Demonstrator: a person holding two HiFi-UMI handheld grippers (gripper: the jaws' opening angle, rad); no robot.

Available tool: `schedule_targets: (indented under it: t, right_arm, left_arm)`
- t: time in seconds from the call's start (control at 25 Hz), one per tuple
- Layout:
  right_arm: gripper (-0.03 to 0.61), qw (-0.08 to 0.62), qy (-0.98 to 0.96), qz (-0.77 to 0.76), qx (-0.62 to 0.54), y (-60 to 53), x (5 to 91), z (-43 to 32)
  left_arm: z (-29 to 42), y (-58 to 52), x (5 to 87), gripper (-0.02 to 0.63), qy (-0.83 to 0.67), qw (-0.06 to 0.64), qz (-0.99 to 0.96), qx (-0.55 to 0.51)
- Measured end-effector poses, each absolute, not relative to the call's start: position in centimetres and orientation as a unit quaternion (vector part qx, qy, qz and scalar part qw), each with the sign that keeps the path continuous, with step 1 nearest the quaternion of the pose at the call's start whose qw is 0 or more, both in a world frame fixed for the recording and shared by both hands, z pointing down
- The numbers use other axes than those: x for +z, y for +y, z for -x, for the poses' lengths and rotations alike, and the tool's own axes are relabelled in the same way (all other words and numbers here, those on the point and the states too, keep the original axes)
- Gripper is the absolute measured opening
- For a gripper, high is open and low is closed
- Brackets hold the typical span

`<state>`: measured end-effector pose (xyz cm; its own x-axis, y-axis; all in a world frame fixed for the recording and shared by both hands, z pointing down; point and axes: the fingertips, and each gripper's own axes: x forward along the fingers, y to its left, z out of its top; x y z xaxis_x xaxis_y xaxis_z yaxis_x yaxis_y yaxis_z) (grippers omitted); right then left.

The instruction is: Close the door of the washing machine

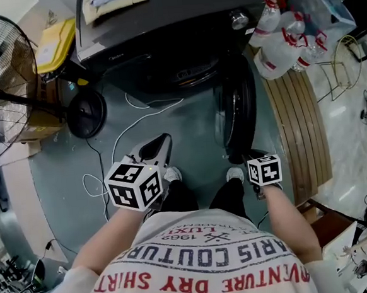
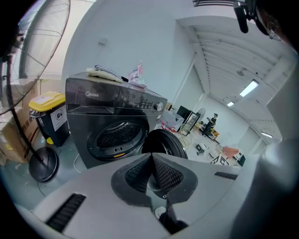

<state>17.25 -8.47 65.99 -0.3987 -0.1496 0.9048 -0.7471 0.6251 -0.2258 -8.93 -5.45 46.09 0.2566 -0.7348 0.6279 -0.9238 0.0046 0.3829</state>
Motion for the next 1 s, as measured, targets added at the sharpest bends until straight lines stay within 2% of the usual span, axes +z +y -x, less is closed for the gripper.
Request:
schedule_targets:
  t: [0.64,1.0]
  right_arm:
    - [0.115,0.415,-0.769,-0.304,0.379,-6.4,66.2,-8.1]
    - [0.131,0.384,-0.771,-0.301,0.41,-6.2,66.4,-2.7]
  left_arm:
    - [15.8,-2.9,46.4,0.029,-0.602,0.358,-0.699,0.146]
    - [19.4,-0.5,47.1,0.029,-0.615,0.37,-0.683,0.138]
